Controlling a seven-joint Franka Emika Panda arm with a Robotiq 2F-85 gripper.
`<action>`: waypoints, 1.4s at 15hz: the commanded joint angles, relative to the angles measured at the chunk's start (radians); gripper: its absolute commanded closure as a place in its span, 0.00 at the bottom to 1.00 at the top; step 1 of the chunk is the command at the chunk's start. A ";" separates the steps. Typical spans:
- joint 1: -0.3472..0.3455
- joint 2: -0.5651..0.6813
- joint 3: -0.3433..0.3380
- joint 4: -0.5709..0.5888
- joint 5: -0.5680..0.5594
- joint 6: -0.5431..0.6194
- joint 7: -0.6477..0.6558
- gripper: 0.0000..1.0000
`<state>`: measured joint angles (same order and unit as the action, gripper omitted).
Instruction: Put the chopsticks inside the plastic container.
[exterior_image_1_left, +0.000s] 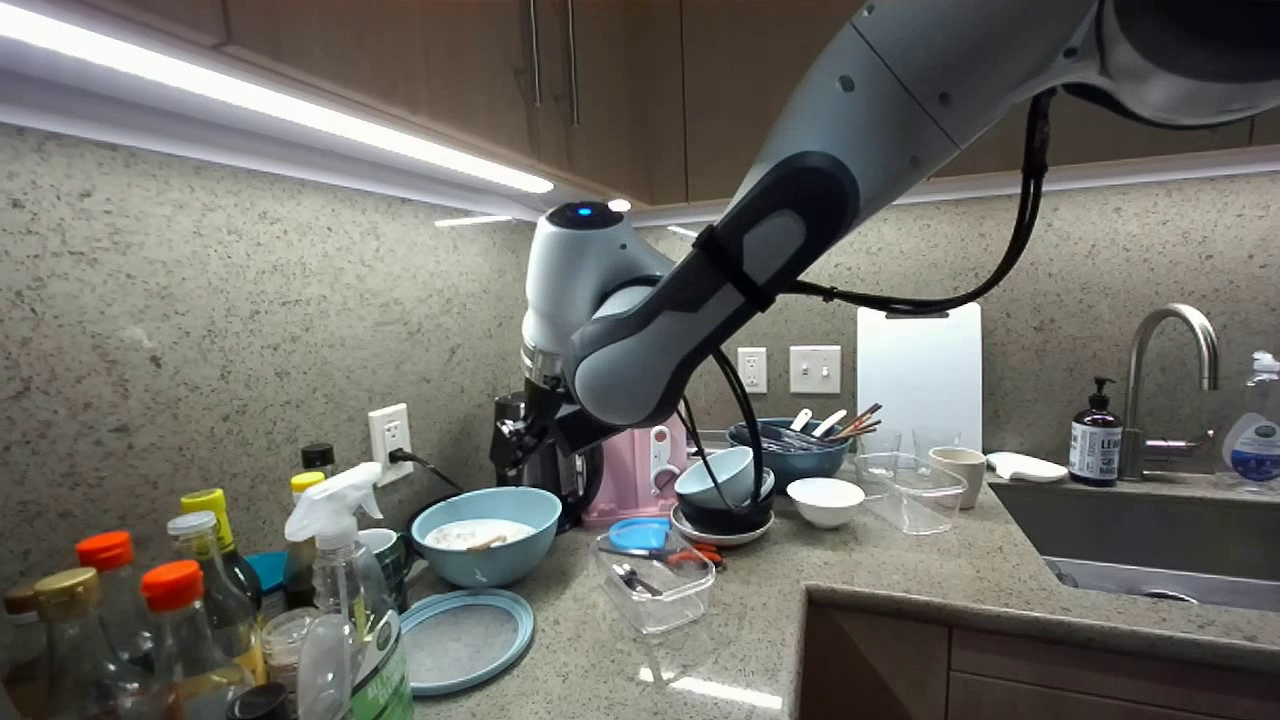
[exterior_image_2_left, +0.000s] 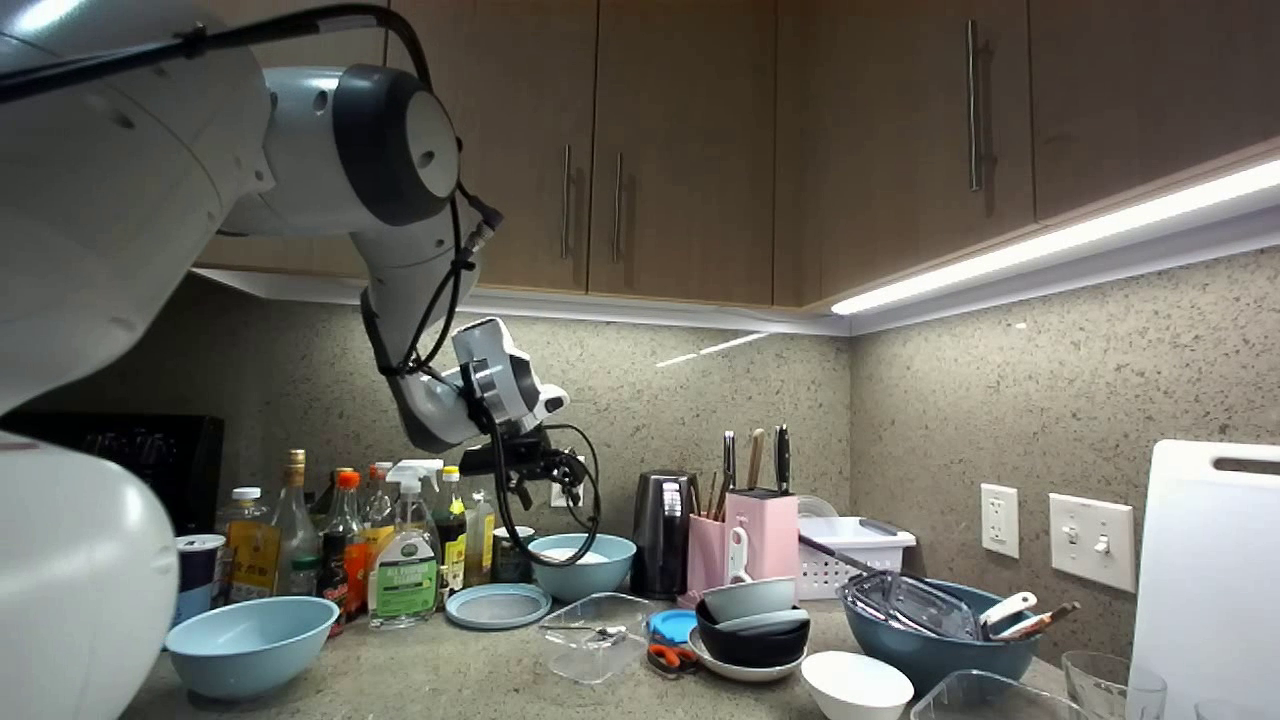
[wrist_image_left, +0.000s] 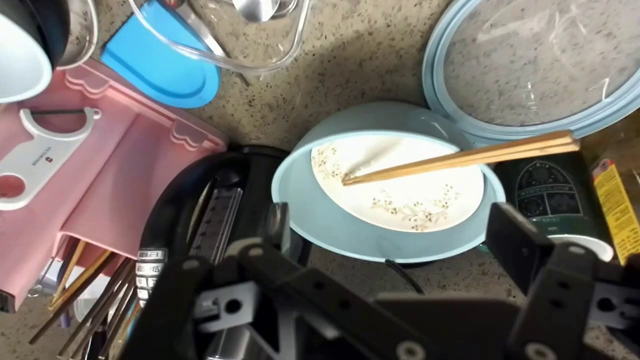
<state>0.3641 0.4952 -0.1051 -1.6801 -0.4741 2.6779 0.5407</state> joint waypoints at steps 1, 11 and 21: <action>0.014 0.004 -0.016 0.004 0.008 0.001 -0.009 0.00; -0.013 0.115 0.067 0.169 0.363 -0.166 0.135 0.00; -0.084 0.165 0.197 0.218 0.547 -0.210 0.102 0.00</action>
<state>0.3277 0.6277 0.0061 -1.4993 -0.0558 2.5062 0.6930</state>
